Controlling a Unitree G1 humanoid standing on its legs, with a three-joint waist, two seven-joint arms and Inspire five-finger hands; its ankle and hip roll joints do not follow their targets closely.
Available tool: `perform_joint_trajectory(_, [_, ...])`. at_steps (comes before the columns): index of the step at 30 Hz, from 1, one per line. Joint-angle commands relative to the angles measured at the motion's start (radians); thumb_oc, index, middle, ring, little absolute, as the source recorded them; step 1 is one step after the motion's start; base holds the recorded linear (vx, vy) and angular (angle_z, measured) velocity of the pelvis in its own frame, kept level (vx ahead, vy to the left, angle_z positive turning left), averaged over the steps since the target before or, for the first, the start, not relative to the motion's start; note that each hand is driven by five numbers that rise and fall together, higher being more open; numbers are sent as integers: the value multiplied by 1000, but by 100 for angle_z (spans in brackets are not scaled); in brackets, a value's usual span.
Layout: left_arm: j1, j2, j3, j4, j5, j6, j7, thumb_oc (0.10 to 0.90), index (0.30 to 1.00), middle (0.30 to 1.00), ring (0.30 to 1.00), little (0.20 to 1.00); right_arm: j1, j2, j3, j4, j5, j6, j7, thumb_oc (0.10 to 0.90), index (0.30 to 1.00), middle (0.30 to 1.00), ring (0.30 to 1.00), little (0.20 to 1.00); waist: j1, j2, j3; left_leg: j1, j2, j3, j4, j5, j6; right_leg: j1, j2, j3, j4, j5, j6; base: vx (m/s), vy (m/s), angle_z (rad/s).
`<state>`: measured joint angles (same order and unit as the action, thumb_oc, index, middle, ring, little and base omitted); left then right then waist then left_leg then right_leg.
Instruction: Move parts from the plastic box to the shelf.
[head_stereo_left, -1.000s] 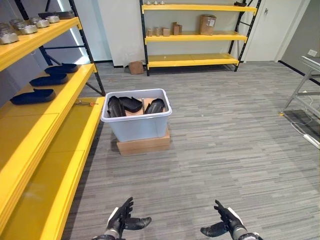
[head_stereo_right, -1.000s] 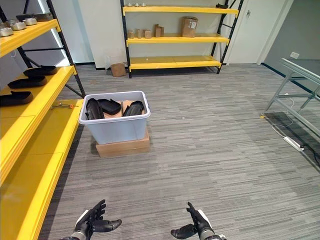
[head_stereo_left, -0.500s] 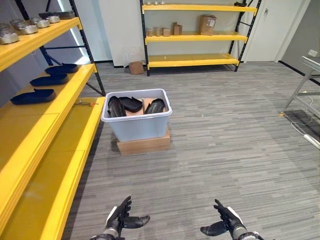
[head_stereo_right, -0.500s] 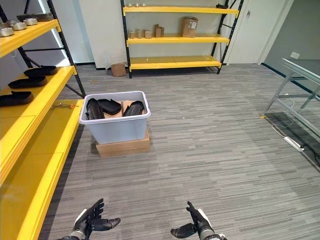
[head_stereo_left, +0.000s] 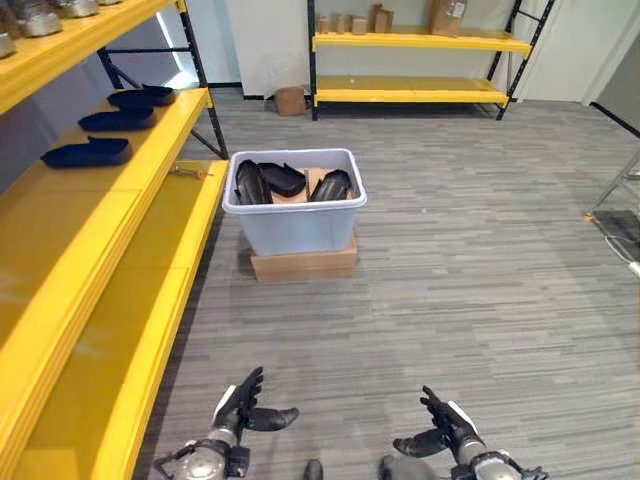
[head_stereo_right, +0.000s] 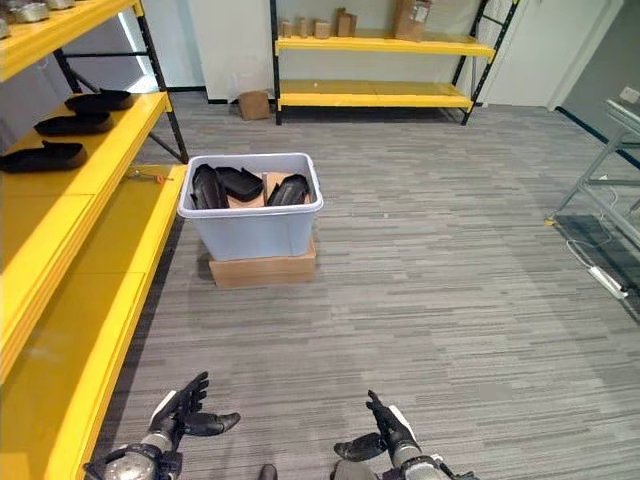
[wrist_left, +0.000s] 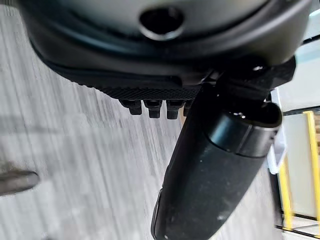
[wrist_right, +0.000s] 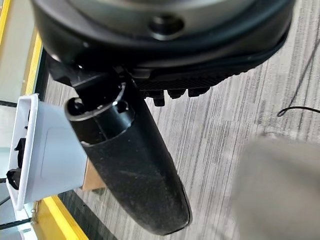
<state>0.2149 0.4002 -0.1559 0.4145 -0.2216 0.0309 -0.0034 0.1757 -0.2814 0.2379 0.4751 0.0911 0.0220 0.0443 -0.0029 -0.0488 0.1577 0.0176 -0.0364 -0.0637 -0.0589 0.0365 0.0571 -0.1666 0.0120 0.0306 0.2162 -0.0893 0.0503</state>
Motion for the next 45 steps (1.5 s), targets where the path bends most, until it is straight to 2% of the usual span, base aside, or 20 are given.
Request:
perform_joint_trajectory(1, [-57,-29,32,-75,12,-81,17,900,1000,1000,1000,1000,-60,-59,20,-91,24,-64,-17,900,1000,1000,1000,1000,-39,12,-15,120,-72,-24,-28,-56,14,-82,-42,-53,-240,319,31,300,-36,29])
perform_joint_trajectory(4, [-66,-46,17,-59,24,-81,10,900,1000,1000,1000,1000,-50,-59,12,-101,21,-61,-15,900,1000,1000,1000,1000,-45,2,-27,156,-77,-30,-28,-92,8,-45,-45,-44,-267,332,33,336,-66,1])
perform_joint_trajectory(8, [-95,-59,-11,-45,2,-76,8,900,1000,1000,1000,1000,-35,-69,-19,-105,44,-63,-21,900,1000,1000,1000,1000,-71,14,-67,197,-20,-47,3,-131,-18,-22,-26,-70,-208,288,-3,347,-117,21])
perform_joint_trajectory(11, [-101,-63,-18,-40,-3,-73,10,900,1000,1000,1000,1000,-25,-80,-26,-100,52,-65,-18,900,1000,1000,1000,1000,-80,17,-76,171,-2,-34,155,-114,-48,24,-3,-72,-196,248,-29,270,-104,28])
perform_joint_trajectory(15, [-101,-64,-18,-40,-3,-73,10,900,1000,1000,1000,1000,-25,-80,-26,-100,52,-65,-18,900,1000,1000,1000,1000,-80,18,-76,169,-2,-34,161,-117,-48,24,-3,-73,-197,248,-29,95,-43,21])
perform_joint_trajectory(16, [-78,-52,-21,-63,-22,-71,4,900,1000,1000,1000,1000,-8,-114,-50,-123,55,-63,-13,900,1000,1000,1000,1000,-30,-19,-19,-59,-58,-24,628,35,-86,133,-10,-50,-218,211,-77,344,-166,2])
perform_joint_trajectory(19, [-61,-47,-12,-65,-25,-64,1,900,1000,1000,1000,1000,-10,-113,-55,-120,53,-60,-23,900,1000,1000,1000,1000,-12,-53,-19,-198,-18,32,540,7,-47,172,-45,-47,-242,197,-69,276,-51,26])
perform_joint_trajectory(21, [-45,-45,-9,-58,-24,-63,4,900,1000,1000,1000,1000,-9,-107,-52,-125,52,-65,-30,900,1000,1000,1000,1000,8,-64,-20,-204,22,63,336,-8,-35,197,-50,-33,-257,185,-56,224,64,-18])
perform_joint_trajectory(22, [-45,-45,-9,-58,-24,-63,4,900,1000,1000,1000,1000,-9,-106,-52,-125,52,-65,-30,900,1000,1000,1000,1000,10,-65,-18,-200,22,64,334,-7,-35,199,-50,-32,-257,185,-56,377,183,-26])
perform_joint_trajectory(23, [-35,-48,3,-52,-14,-62,18,900,1000,1000,1000,1000,-16,-100,-42,-112,39,-70,-35,900,1000,1000,1000,1000,38,-40,-31,-237,68,30,87,96,-65,238,-31,-12,-287,162,-46,301,152,-22])
perform_joint_trajectory(24, [-34,-49,3,-52,-14,-62,18,900,1000,1000,1000,1000,-16,-100,-41,-111,38,-71,-35,900,1000,1000,1000,1000,39,-42,-29,-221,67,32,64,106,-66,245,-33,-11,-290,161,-46,512,291,-23])
perform_joint_trajectory(25, [-29,-49,7,-46,-17,-62,11,900,1000,1000,1000,1000,-12,-95,-37,-109,27,-63,-21,900,1000,1000,1000,1000,37,-24,-40,-153,63,20,36,119,-80,275,-41,-10,-286,142,-40,226,135,-18])
perform_joint_trajectory(33, [-55,-46,6,-54,-27,-60,23,900,1000,1000,1000,1000,-45,-60,-19,-99,19,-59,-16,900,1000,1000,1000,1000,44,-11,-80,-85,10,62,51,46,-29,262,-106,0,-150,112,3,293,211,-31])
perform_joint_trajectory(35, [-66,-43,9,-42,-25,-54,29,900,1000,1000,1000,1000,-56,-50,0,-101,17,-57,-7,900,1000,1000,1000,1000,42,0,-65,-56,-12,63,51,23,2,163,-110,5,71,200,17,164,161,-8])
perform_joint_trajectory(37, [-70,-40,8,-44,-26,-50,28,900,1000,1000,1000,1000,-52,-48,6,-108,13,-54,-4,900,1000,1000,1000,1000,36,7,-53,-40,-15,60,47,19,12,125,-110,0,156,237,17,68,94,-14])
perform_joint_trajectory(39, [-63,-30,8,-51,-20,-50,23,900,1000,1000,1000,1000,-39,-51,8,-130,15,-54,3,900,1000,1000,1000,1000,21,22,-38,-7,-10,48,27,18,25,70,-96,-19,261,252,11,166,140,5])
perform_joint_trajectory(40, [-59,-31,7,-52,-16,-46,18,900,1000,1000,1000,1000,-25,-47,6,-137,10,-50,5,900,1000,1000,1000,1000,14,38,-34,28,-9,52,6,6,31,20,-112,-76,293,241,6,186,112,6])
perform_joint_trajectory(41, [-59,-31,7,-52,-16,-46,18,900,1000,1000,1000,1000,-25,-47,6,-137,10,-50,5,900,1000,1000,1000,1000,13,38,-33,30,-10,50,5,6,31,21,-113,-77,296,238,5,308,77,2])
perform_joint_trajectory(43, [-56,-34,4,-47,-24,-50,12,900,1000,1000,1000,1000,-14,-52,4,-156,19,-48,10,900,1000,1000,1000,1000,-15,43,-25,80,-16,35,-13,-12,20,-23,-91,-112,140,207,1,304,-34,3])
perform_joint_trajectory(45, [-53,-37,4,-41,-24,-55,9,900,1000,1000,1000,1000,-12,-58,1,-157,22,-51,6,900,1000,1000,1000,1000,-24,37,-21,119,-18,32,-25,-39,5,-14,-108,-150,-70,226,13,359,-126,15])
